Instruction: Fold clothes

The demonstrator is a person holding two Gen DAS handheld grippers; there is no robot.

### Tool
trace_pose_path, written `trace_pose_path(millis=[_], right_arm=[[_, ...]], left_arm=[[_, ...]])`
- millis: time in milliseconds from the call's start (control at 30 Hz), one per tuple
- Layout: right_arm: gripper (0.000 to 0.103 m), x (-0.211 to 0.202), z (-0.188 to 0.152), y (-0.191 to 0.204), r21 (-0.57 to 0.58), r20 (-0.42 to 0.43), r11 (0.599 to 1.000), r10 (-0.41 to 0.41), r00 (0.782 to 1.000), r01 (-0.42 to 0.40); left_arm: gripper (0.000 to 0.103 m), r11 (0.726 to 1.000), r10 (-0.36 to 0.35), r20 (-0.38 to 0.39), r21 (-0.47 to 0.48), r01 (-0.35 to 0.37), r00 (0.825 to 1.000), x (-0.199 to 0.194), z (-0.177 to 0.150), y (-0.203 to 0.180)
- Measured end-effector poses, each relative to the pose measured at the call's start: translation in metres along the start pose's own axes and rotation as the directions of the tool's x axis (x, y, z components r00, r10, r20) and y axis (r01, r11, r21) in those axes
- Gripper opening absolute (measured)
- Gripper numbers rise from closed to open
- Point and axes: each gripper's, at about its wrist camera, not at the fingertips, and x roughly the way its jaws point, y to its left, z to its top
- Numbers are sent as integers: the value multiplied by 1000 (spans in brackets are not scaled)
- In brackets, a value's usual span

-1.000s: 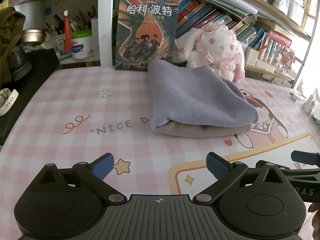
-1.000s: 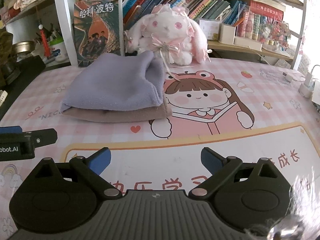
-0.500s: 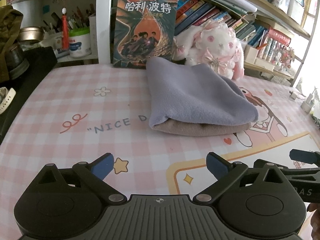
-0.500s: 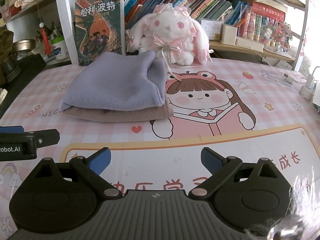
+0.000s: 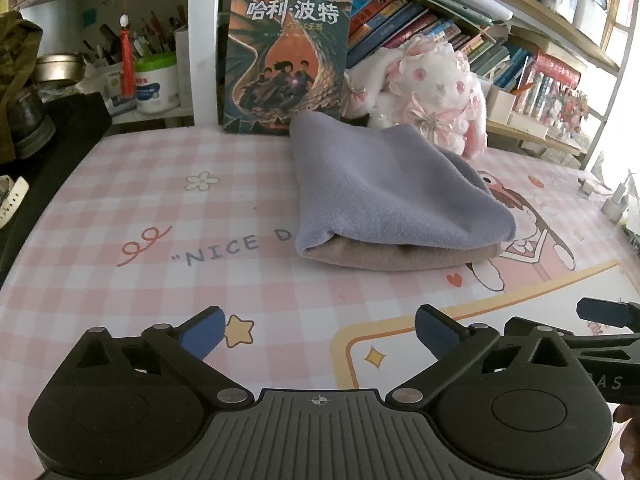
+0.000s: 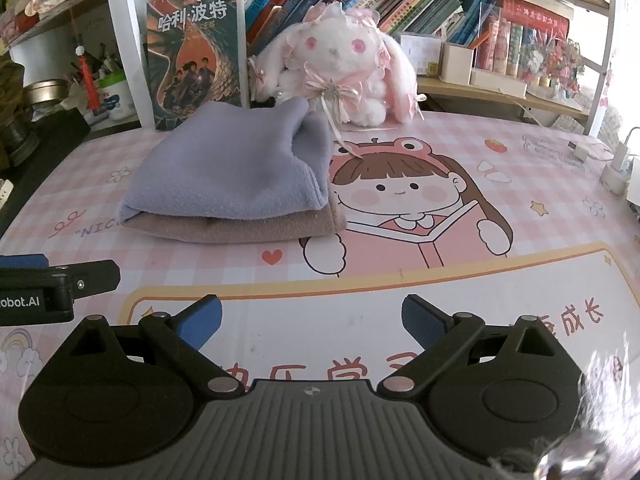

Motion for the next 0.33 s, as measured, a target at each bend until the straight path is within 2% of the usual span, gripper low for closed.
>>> trace_pose_path(millis=[200,333], right_arm=[[97,0,-1,-1,5,-4,1000,-3,1000,3],[97,1,-3,-2,9,-10,1000,-6,1000,6]], left_arm=[[103,999,24,36,39,-26,999,-4,-2,-4],[103,999,6,35,45,-7,999,-5,-2,-6]])
